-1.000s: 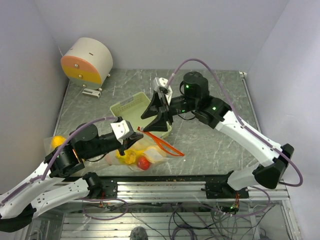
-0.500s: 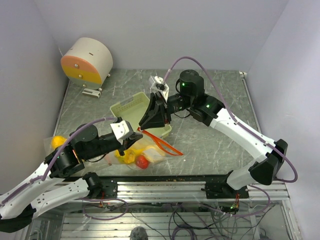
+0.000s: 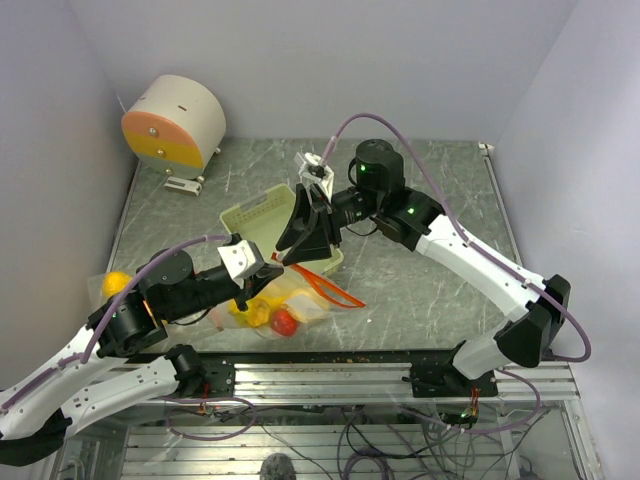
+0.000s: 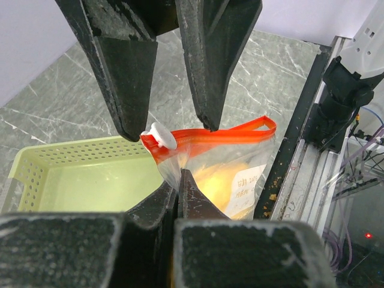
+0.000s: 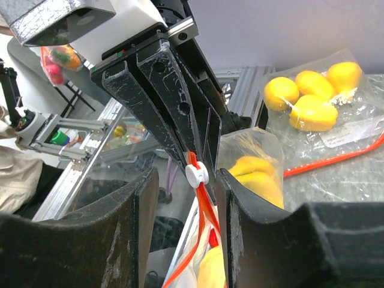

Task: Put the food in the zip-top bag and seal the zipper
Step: Zip the zipper food storage bag.

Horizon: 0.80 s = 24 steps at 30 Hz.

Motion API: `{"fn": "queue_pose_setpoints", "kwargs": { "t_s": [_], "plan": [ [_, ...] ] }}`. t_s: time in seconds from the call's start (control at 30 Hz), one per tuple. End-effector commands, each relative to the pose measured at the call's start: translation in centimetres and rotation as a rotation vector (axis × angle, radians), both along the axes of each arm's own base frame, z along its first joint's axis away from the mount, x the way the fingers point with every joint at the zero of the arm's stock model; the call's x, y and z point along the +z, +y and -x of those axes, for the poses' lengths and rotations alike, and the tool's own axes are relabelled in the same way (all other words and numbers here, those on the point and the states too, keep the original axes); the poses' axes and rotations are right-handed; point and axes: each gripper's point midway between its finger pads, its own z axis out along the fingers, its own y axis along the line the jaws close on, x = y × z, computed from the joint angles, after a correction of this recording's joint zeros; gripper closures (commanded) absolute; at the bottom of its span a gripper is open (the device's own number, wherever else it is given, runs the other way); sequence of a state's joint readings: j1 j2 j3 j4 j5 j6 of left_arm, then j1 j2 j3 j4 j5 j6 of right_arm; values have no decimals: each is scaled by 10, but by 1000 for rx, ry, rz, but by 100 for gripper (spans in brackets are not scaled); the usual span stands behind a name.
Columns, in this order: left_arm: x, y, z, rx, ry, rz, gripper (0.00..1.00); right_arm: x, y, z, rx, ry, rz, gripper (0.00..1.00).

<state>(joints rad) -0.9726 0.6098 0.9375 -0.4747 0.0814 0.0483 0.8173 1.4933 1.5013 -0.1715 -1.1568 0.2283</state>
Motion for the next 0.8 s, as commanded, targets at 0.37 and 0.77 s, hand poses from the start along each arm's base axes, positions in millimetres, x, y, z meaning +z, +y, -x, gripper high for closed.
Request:
{"fn": "queue_pose_setpoints", "kwargs": {
  "t_s": [0.37,0.77],
  "plan": [
    [21,-2,-6,29,-37,73,93,-4,6,-6,-6,27,-4,74],
    [28,3,-9,57,-46,85,93,-21,9,-16,-53,20,40,100]
  ]
}}
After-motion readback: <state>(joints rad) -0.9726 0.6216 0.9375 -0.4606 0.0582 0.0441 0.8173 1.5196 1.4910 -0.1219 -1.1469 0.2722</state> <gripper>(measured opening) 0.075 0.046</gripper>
